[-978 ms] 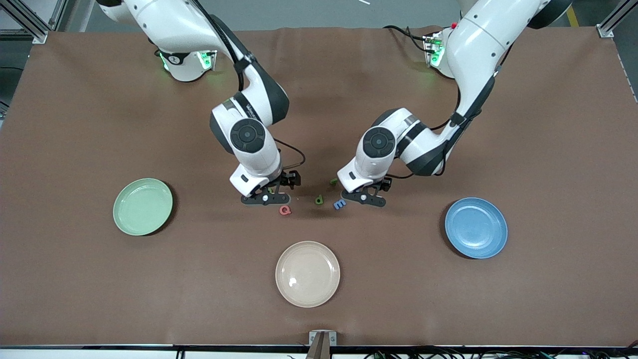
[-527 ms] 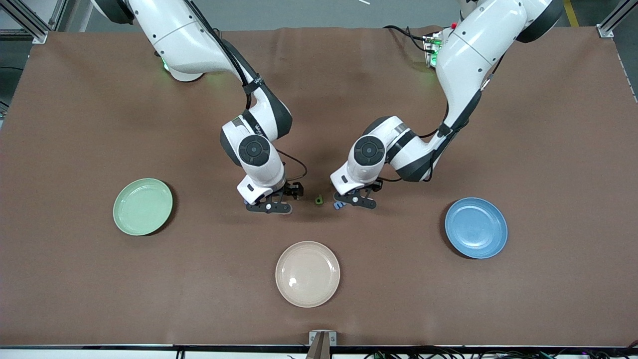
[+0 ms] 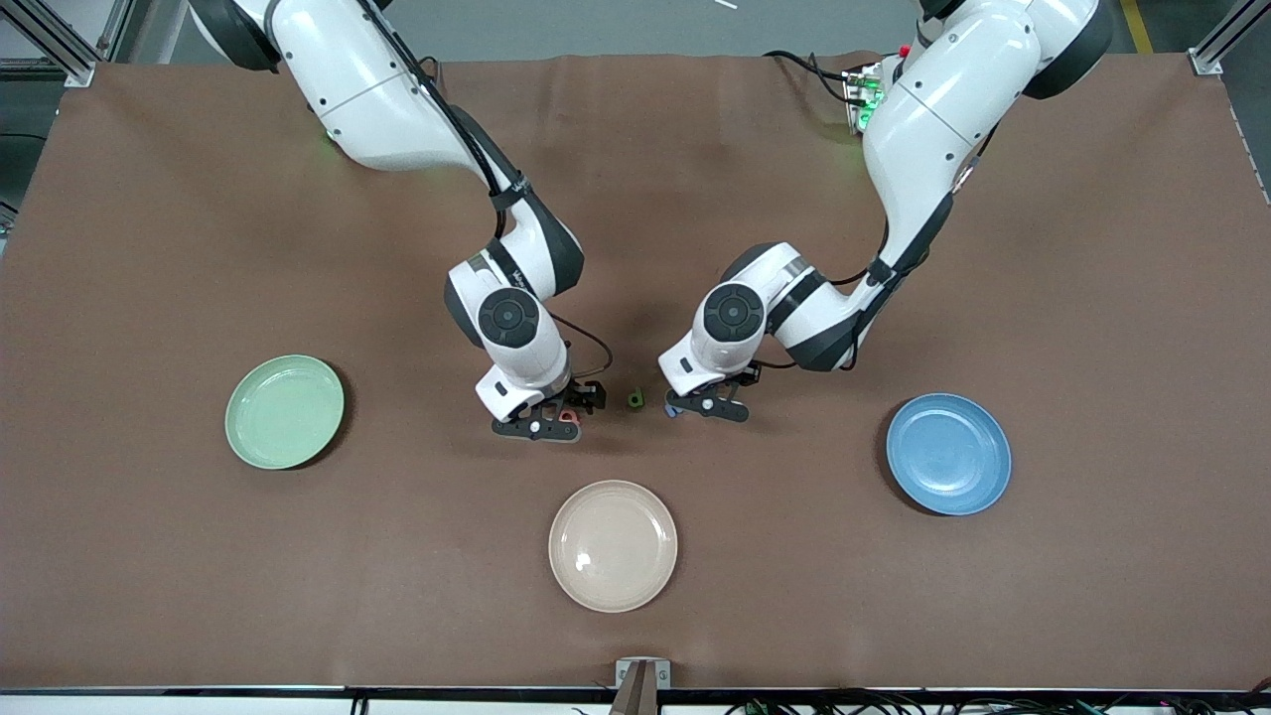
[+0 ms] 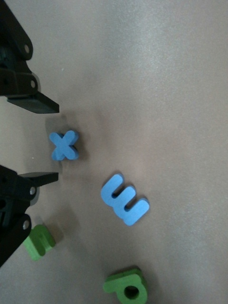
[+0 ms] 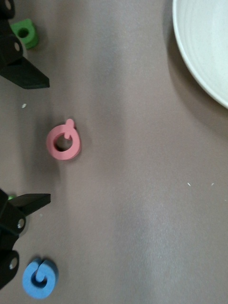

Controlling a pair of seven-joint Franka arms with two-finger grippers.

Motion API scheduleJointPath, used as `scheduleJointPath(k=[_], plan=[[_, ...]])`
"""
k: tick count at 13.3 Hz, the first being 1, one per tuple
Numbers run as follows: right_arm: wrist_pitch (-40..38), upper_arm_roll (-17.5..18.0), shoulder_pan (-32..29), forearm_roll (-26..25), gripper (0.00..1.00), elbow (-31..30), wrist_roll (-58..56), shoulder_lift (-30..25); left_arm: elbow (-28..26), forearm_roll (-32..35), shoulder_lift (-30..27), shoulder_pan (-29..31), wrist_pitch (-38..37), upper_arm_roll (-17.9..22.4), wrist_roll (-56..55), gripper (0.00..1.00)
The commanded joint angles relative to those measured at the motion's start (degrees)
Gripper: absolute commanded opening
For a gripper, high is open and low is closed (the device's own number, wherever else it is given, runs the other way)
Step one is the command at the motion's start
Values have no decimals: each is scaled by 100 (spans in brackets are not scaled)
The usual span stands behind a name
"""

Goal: Sort upper and lower case letters into plates
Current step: 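Grasp the blue X with the left gripper while the right gripper grasps pink q, then drop the X on the blue plate while the right gripper drops q on green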

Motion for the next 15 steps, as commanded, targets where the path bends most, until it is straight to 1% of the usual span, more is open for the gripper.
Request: scheduleJointPath(k=[1,4,7,10,11,13,14,15], plan=[[6,15,-13,35,95,259,132,185,208,158,170,-46,43,21,-114,55],[15,-11,-48,26,94,417,132,387,208,158,170,-46,52,39,-114,52],[41,-11,-49,8,87,453,123,441,208,149,188,-107,60,109,-289,29],[41,-11,-57,-9,78,453,123,449,208,166,74,15,52,127,-334,4],[50,-11,-57,-9,74,453,123,449,199,166,-31,76,8,249,-412,0],[50,-11,-57,-9,70,453,123,467,146,158,-435,427,-263,250,-780,0],[50,-11,-66,-9,66,444,105,467,146,158,-602,568,-448,250,-843,0],[50,-11,-66,-9,65,444,105,467,137,131,-769,856,-615,232,-791,0]])
